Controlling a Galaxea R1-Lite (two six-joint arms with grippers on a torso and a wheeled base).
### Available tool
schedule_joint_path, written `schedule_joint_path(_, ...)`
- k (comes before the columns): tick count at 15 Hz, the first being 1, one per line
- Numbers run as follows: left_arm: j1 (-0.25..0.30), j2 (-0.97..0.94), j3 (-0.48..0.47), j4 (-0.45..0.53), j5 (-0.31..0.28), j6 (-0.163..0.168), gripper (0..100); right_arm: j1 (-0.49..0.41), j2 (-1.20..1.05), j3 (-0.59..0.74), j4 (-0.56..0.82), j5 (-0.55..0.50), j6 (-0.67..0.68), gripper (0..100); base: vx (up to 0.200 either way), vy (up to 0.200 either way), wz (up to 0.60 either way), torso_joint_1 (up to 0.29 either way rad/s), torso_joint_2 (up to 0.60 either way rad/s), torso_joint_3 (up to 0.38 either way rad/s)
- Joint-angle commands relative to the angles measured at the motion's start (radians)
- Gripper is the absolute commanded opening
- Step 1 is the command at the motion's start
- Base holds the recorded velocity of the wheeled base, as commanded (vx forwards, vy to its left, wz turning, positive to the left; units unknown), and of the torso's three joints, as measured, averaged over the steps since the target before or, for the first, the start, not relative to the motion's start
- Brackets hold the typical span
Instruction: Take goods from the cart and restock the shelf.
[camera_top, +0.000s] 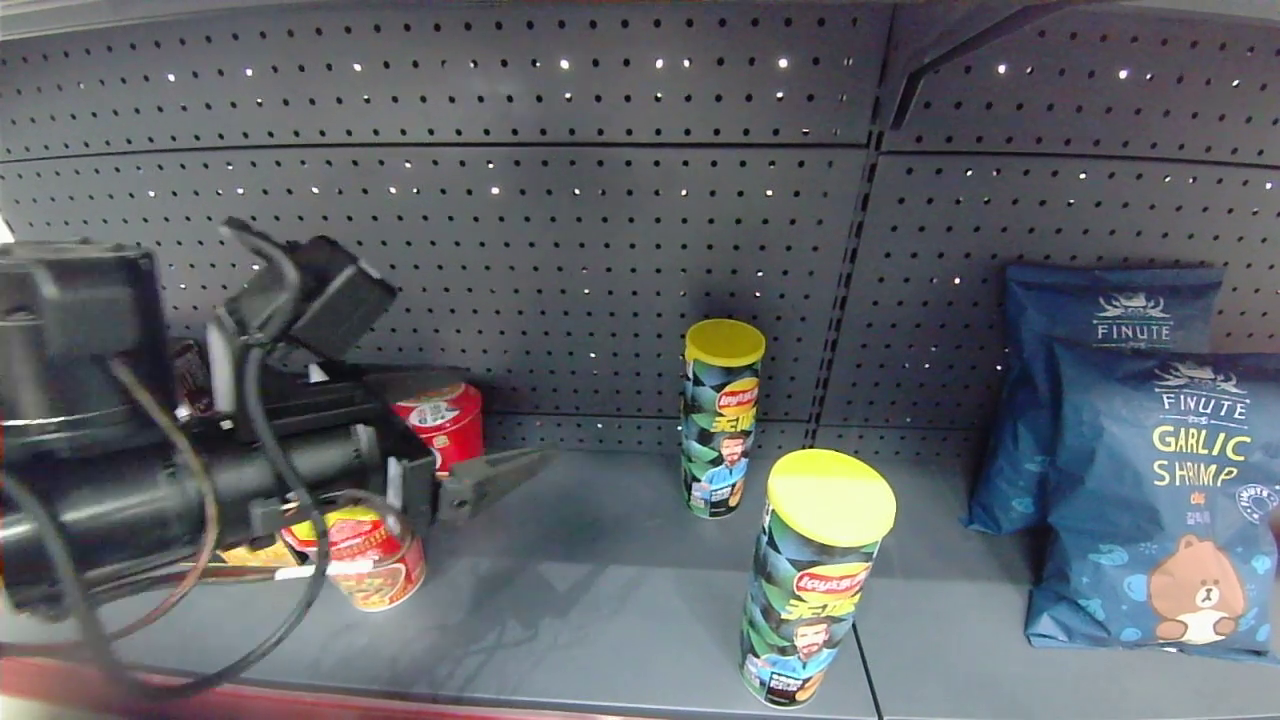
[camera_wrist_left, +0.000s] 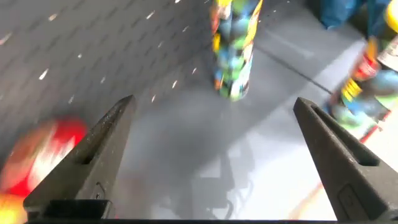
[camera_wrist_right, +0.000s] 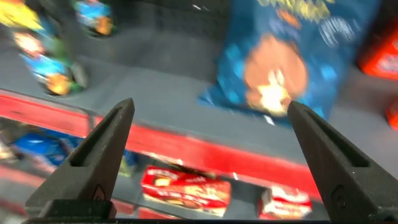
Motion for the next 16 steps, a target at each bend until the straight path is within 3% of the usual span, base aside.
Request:
schedule_joint_path(1, 0.003, -0.32, 0.195, 0.064, 0.11, -0.045, 100, 0.023, 0.329, -0.188, -0.01, 0.112, -0.002, 100, 0.0, 0.0, 0.0, 0.0, 0.0, 0.0)
schedule_joint_path(3, 0.001, -0.408, 0.273, 0.064, 0.155, -0.045, 100, 0.054, 0.435, -0.205, -0.036, 0.11, 0.004, 100, 0.0, 0.0, 0.0, 0.0, 0.0, 0.0)
schedule_joint_path(4, 0.003, -0.497, 0.356, 0.066, 0.176, -0.045, 100, 0.085, 0.559, -0.203, -0.083, 0.104, 0.007, 100, 0.0, 0.0, 0.0, 0.0, 0.0, 0.0)
schedule_joint_path(6, 0.003, -0.557, 0.431, 0.064, 0.261, -0.045, 100, 0.135, 0.715, -0.197, -0.106, 0.049, 0.029, 100, 0.0, 0.0, 0.0, 0.0, 0.0, 0.0)
schedule_joint_path(7, 0.003, -0.578, 0.449, 0.064, 0.276, -0.047, 100, 0.192, 0.795, -0.194, -0.157, 0.001, 0.073, 100, 0.0, 0.0, 0.0, 0.0, 0.0, 0.0)
schedule_joint_path(8, 0.004, -0.593, 0.455, 0.064, 0.279, -0.056, 100, 0.253, 0.855, -0.193, -0.217, -0.055, 0.132, 100, 0.0, 0.0, 0.0, 0.0, 0.0, 0.0)
schedule_joint_path(10, 0.004, -0.604, 0.455, 0.066, 0.284, -0.074, 100, 0.293, 0.903, -0.193, -0.232, -0.092, 0.168, 100, 0.0, 0.0, 0.0, 0.0, 0.0, 0.0)
schedule_joint_path(13, 0.042, -0.604, 0.452, 0.066, 0.29, -0.074, 100, 0.318, 0.972, -0.196, -0.232, -0.149, 0.181, 100, 0.0, 0.0, 0.0, 0.0, 0.0, 0.0)
schedule_joint_path(16, 0.045, -0.604, 0.452, 0.066, 0.291, -0.073, 100, 0.418, 0.985, -0.194, -0.237, -0.17, 0.234, 100, 0.0, 0.0, 0.0, 0.0, 0.0, 0.0)
